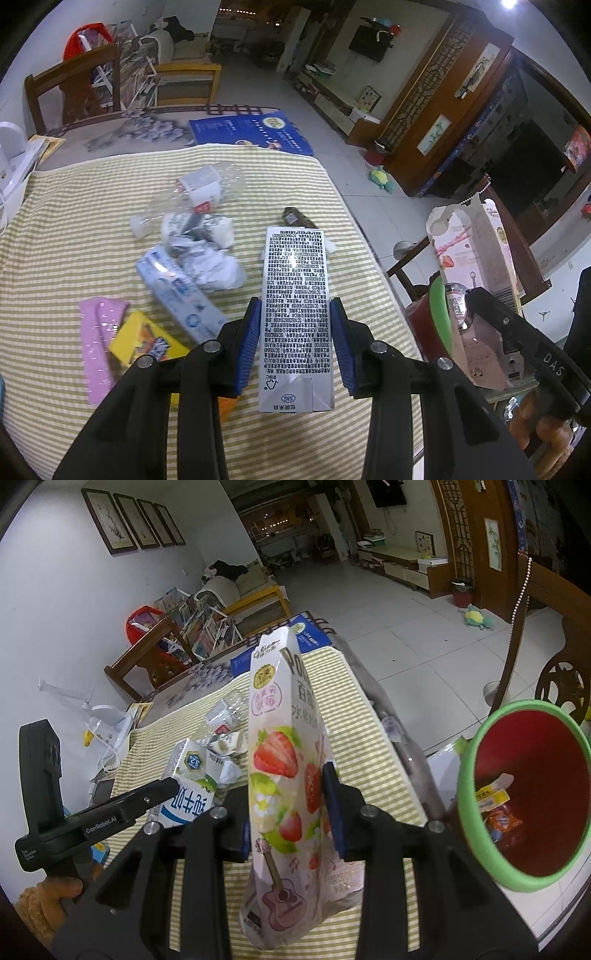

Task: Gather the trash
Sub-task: 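Carry the milk carton and Pocky pouch over the red bucket and open both tools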

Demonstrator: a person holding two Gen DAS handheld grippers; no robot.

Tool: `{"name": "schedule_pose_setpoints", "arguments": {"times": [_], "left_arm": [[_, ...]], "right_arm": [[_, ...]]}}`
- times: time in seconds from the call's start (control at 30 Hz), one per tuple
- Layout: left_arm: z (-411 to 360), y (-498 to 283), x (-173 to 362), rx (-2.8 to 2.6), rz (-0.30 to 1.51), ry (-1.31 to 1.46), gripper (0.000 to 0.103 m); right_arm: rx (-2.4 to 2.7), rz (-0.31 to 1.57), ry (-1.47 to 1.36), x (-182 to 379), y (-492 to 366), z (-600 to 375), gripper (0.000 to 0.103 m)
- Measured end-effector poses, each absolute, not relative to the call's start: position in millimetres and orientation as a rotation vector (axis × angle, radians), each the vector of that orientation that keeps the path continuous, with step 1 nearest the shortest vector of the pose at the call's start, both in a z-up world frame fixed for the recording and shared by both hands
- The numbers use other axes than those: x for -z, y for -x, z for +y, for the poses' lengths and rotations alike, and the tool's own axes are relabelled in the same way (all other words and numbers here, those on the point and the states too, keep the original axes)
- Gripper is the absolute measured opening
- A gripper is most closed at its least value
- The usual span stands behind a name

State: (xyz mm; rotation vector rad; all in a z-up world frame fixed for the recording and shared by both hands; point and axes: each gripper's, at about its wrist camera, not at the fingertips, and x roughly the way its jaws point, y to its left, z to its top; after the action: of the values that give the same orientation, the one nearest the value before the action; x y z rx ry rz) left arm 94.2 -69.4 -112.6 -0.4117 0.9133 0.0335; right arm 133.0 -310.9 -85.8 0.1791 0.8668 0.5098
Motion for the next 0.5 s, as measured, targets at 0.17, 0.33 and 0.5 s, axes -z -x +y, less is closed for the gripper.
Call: {"name": "schedule_pose_setpoints", "arguments": {"times": [0.17, 0.33, 0.5], "left_arm": [[-90.4, -103.0, 109.4, -0.029, 0.915, 0.405, 0.035], [-109.2, -111.0, 106.2, -0.022, 0.915, 0.394, 0.035], [-133.0, -119.3, 101.1, -0.004, 0.911, 0.377, 0.035]], "right_arm": [[-0.511, 0.869, -0.188, 87.0, -141.5, -328.9, 0.031], [-0.507, 0.866, -0.199, 87.0, -146.0, -345.0, 0.031], [-0.498, 0.858, -0.212, 86.2, -150.8, -363.9, 0.031]]}}
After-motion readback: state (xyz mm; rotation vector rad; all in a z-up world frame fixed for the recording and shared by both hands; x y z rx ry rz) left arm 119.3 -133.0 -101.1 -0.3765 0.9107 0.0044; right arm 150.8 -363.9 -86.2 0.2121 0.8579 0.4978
